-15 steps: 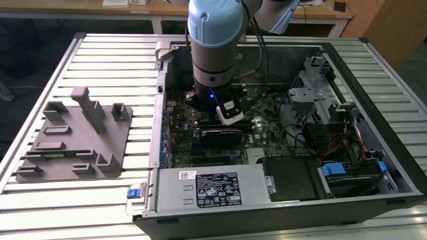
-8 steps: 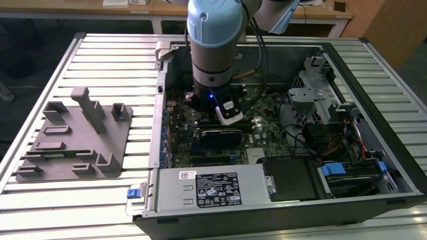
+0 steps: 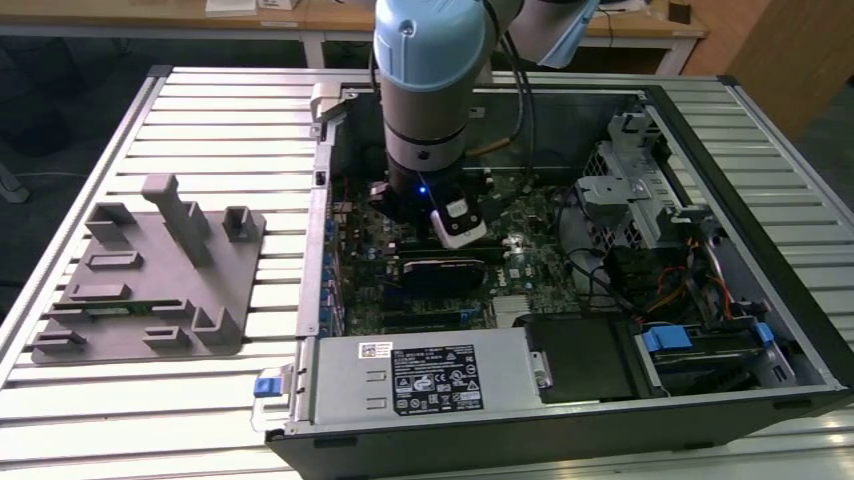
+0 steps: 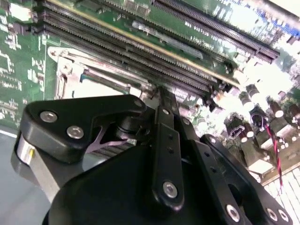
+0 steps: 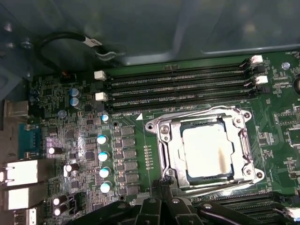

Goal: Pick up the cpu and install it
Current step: 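Install the second cpu locking lever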

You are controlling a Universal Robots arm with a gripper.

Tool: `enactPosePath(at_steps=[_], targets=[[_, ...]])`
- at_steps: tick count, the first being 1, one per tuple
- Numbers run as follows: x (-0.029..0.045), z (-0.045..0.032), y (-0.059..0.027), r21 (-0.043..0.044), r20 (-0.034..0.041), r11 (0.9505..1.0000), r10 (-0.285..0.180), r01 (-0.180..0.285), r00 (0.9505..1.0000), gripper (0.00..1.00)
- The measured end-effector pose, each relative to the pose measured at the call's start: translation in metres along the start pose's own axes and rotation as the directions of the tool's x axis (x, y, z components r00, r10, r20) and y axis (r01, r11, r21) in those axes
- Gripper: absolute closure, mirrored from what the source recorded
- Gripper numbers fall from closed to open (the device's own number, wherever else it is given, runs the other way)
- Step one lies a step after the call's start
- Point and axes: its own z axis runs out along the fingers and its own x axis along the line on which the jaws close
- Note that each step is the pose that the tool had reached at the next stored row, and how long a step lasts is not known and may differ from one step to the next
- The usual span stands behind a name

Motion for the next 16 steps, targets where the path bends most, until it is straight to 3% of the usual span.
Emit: enactPosePath(at_steps=[11,13,16], targets=[[-0.0024,-0.0239,0.0049,0.0027,0.0002,1.0,0.0,0.0,1.0,0.89],[-0.0039,-0.0257,0.0055,0.0136,0.0015,0.9999,-0.001,0.001,1.0,0.89],[-0.0066,-0.0274,0.0063,0.0367,0.0039,0.9993,-0.002,0.001,1.0,0.89]])
